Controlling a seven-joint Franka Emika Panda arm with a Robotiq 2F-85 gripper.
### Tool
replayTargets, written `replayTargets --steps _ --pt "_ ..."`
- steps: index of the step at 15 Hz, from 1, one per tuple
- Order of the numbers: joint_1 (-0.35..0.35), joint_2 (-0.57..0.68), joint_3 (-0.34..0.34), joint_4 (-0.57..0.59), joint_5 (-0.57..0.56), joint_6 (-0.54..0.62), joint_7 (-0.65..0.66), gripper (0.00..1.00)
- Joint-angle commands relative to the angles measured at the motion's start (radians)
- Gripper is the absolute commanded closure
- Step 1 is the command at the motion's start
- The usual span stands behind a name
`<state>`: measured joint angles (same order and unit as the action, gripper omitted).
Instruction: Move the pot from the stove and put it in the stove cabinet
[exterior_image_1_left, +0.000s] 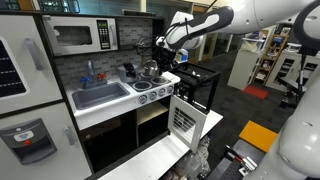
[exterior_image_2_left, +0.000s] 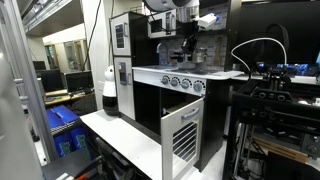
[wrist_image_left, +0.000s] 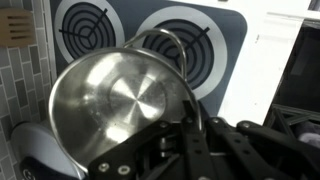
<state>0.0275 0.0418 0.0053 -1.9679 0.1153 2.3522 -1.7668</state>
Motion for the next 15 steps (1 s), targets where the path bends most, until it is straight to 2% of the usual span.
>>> replayTargets --steps 1,4,9,15 --pt "-0.010 -0.116 0.006 -0.067 0.081 -0.085 -0.093 0.99" --pt "0.013 -0.188 0.002 -0.088 0.112 -0.181 -0.108 0.99" --pt "0.075 -0.288 0.022 -0.129 0.097 -0.320 -0.061 0.99" --pt "0.138 -0.375 0.071 -0.241 0.056 -0.357 0.062 0.99"
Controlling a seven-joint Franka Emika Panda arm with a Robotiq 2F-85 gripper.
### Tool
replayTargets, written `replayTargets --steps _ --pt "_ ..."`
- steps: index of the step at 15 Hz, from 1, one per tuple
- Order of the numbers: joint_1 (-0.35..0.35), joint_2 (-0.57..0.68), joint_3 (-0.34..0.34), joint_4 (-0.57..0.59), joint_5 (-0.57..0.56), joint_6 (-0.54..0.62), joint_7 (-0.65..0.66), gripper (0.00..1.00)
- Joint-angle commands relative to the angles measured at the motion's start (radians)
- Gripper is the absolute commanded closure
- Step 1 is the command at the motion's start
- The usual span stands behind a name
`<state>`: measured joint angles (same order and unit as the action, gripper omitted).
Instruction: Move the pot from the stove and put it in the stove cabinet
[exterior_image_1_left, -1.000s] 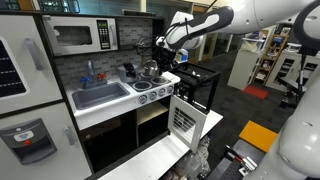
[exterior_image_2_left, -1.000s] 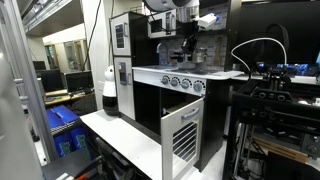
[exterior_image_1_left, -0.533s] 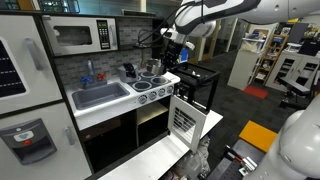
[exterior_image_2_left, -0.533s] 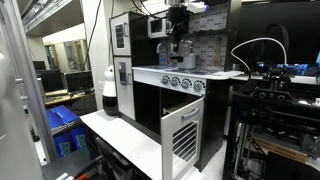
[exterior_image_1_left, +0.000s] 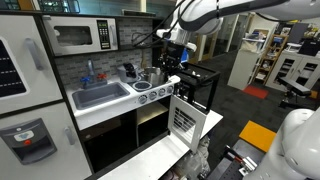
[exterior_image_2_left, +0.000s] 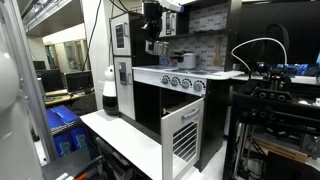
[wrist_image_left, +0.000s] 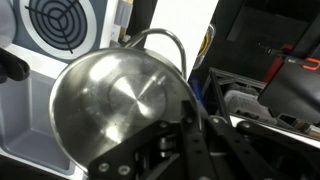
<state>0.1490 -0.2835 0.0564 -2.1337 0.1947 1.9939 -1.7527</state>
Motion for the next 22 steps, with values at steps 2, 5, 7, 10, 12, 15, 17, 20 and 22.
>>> replayTargets --steps 2,5,7,10,12,15,17,20,22 --pt "0.029 -0.062 0.042 -0.142 -0.057 0.049 0.102 0.99" --pt "0.042 -0.075 0.072 -0.260 -0.128 0.159 0.198 0.99" --pt "0.054 -0.076 0.080 -0.333 -0.165 0.232 0.246 0.99" --pt "0.070 -0.070 0.089 -0.445 -0.219 0.375 0.302 0.99" --pt "0.073 -0.056 0.094 -0.507 -0.262 0.464 0.350 0.99" --pt "0.065 -0.041 0.102 -0.585 -0.349 0.580 0.432 0.99" --pt "0.055 -0.025 0.106 -0.627 -0.420 0.646 0.495 0.99" --pt "0.043 0.005 0.105 -0.668 -0.512 0.711 0.581 0.99" --pt "0.026 0.054 0.106 -0.650 -0.581 0.752 0.644 0.99"
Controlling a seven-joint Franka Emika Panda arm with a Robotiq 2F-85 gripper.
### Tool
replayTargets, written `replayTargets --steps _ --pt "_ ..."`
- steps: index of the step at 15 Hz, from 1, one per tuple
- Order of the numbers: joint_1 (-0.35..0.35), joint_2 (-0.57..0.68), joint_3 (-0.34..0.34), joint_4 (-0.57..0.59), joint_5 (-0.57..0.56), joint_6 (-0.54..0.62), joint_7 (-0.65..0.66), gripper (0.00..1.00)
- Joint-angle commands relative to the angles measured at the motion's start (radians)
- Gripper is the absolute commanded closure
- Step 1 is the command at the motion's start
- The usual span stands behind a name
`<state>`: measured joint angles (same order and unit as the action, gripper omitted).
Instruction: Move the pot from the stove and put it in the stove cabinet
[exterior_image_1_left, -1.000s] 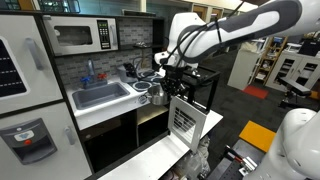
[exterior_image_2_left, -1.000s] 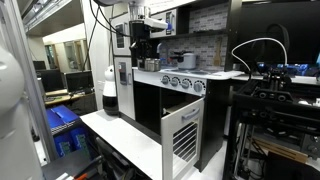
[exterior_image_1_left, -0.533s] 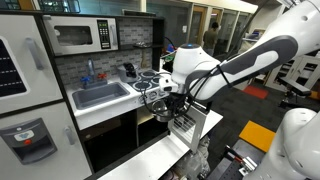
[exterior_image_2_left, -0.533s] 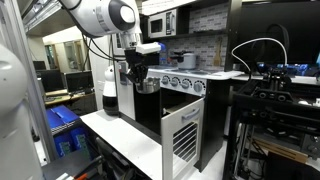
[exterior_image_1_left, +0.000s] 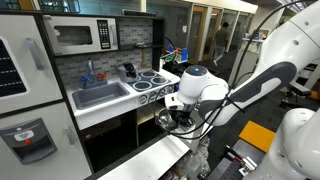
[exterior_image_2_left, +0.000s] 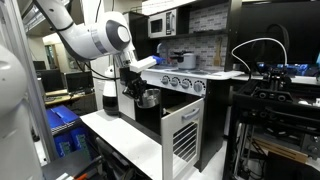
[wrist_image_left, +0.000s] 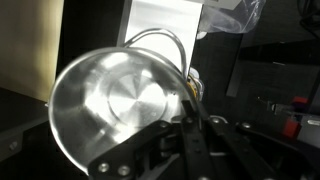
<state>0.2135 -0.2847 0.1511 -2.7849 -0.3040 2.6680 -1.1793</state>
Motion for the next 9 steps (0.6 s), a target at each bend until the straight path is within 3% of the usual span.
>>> replayTargets --steps 1,9 --pt "-0.048 0.071 0.010 0.001 -0.116 0.104 0.103 0.99" --pt "-0.153 0.190 -0.018 0.003 -0.354 0.322 0.246 0.99"
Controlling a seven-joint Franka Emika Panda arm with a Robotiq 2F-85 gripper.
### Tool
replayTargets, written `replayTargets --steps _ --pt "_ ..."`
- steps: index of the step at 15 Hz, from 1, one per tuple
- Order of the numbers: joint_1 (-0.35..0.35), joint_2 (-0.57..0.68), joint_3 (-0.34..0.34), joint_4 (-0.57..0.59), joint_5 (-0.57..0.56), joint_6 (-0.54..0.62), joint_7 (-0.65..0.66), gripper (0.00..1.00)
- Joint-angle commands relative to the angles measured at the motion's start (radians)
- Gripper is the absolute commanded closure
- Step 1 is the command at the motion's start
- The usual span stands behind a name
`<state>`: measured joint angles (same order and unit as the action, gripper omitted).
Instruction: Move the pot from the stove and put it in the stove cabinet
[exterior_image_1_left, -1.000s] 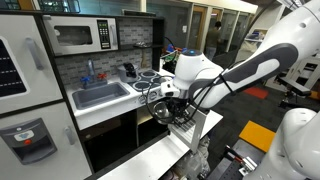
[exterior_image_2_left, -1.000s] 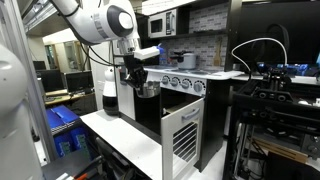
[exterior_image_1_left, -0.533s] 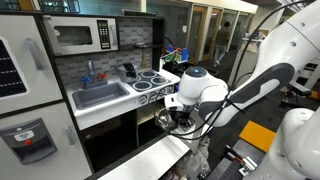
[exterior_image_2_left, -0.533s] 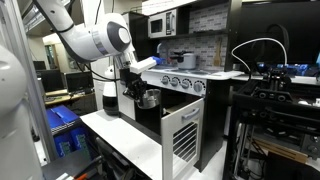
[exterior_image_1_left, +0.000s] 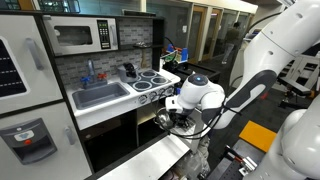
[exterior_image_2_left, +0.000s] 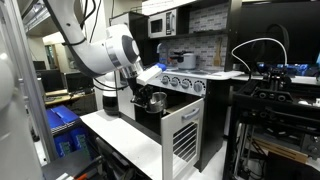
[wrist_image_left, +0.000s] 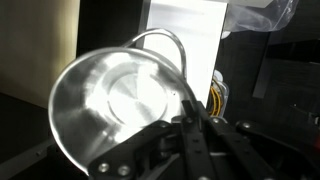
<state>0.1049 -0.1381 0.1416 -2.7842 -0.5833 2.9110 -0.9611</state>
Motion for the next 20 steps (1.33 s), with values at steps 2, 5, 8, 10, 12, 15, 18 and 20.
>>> replayTargets --steps 2,5,8,10,12,15,18,20 --pt "-0.070 0.071 -0.014 0.015 -0.132 0.111 0.048 0.99" --pt "-0.101 0.119 -0.025 0.047 -0.200 0.137 0.082 0.99" --pt "-0.115 0.168 -0.039 0.085 -0.267 0.146 0.119 0.99" --pt "-0.115 0.198 -0.051 0.112 -0.311 0.146 0.147 0.99" --pt "-0.108 0.229 -0.065 0.144 -0.364 0.145 0.184 0.99" --pt "-0.094 0.275 -0.081 0.193 -0.445 0.141 0.249 0.99" --pt "-0.082 0.322 -0.094 0.240 -0.527 0.137 0.318 0.99" --pt "-0.076 0.351 -0.102 0.270 -0.583 0.138 0.365 0.99"
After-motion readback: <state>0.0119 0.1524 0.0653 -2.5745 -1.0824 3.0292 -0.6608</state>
